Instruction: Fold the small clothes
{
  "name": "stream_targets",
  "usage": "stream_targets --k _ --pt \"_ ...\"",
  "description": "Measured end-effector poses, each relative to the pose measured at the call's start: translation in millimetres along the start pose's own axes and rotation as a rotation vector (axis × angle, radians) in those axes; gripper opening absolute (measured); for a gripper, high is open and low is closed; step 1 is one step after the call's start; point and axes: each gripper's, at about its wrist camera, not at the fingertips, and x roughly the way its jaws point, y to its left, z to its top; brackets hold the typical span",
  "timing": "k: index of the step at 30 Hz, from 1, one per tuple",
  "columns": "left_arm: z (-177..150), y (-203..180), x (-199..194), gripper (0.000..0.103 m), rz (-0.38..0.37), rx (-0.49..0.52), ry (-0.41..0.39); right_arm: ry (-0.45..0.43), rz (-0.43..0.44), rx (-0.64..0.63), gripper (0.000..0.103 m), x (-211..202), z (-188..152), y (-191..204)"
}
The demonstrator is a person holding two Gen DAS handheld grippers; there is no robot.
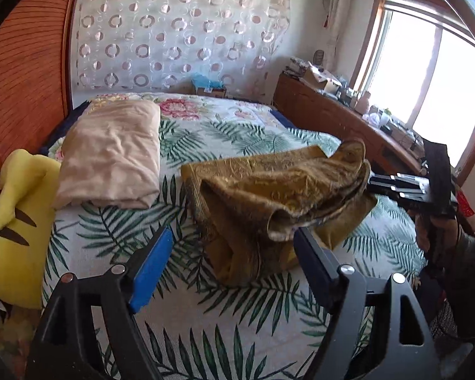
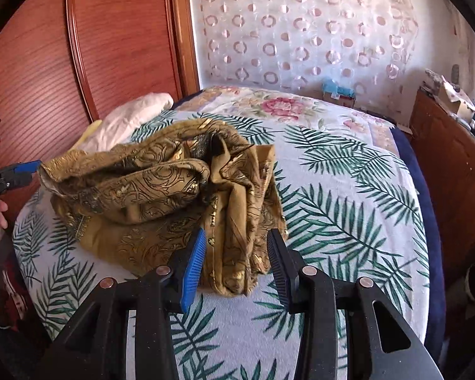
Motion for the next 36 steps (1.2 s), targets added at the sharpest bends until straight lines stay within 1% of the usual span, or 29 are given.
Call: stream_targets --k 3,5,8,10,13,15,18,21,24,25,27,29,30,33,36 --pt "-5.1 -4.1 8.0 0.079 0.009 0.025 0.032 0.011 0.018 -0.026 0.041 15.2 10.5 2.9" --pt "-7.0 -6.0 14.6 0.079 -0.003 0.031 0.049 0.020 0.010 -0.049 0.041 28.7 20.1 5.0" --pt "-5.1 -9.1 24.9 0.079 0.002 0.043 0.062 0.033 -0.013 -0.067 0.041 49.8 35.1 5.1" --pt "-1.3 -11.8 30.6 0.079 0.000 0.048 0.060 0.043 -0.024 -0.051 0.041 64.8 45.7 -0.3" --pt "8.7 -14.0 39.8 0.079 0.018 0.054 0.054 0.045 -0.050 -0.004 0.041 82.6 58.8 -12.3" --pt "18.5 -14.8 44.1 0.079 0.032 0.050 0.039 0.038 -0.052 0.032 0.041 90.2 64.5 -19.9" --pt "34.8 -12.5 51.3 0.079 0.049 0.037 0.014 0.036 -0.089 0.058 0.041 98.1 70.1 -27.4" --pt "46.1 -4.9 62.2 0.079 0.086 0.025 0.006 0.036 -0.077 0.076 0.041 99.8 70.6 -31.3" --pt "54.4 7.3 75.5 0.079 0.116 0.003 0.015 0.016 -0.078 0.061 0.041 96.1 68.8 -27.1" --pt "57.6 13.3 81.0 0.079 0.143 -0.006 0.020 0.002 -0.067 0.058 0.041 93.2 68.7 -24.9" --pt "62.8 21.1 89.0 0.079 0.170 -0.010 0.030 -0.023 -0.043 0.048 0.041 87.9 67.8 -20.7" --pt "65.4 26.1 93.2 0.079 0.185 -0.019 0.039 -0.051 -0.028 0.028 0.041 80.5 64.2 -18.3" --pt "66.5 27.9 93.7 0.079 0.183 -0.026 0.041 -0.058 -0.007 0.020 0.041 78.9 65.6 -15.2" --pt "68.4 25.6 92.7 0.079 0.190 -0.019 0.031 -0.046 0.047 -0.004 0.041 81.1 65.0 -7.4" --pt "69.9 23.2 92.3 0.079 0.190 -0.005 0.024 -0.003 0.041 -0.041 0.041 95.4 67.2 -1.8"
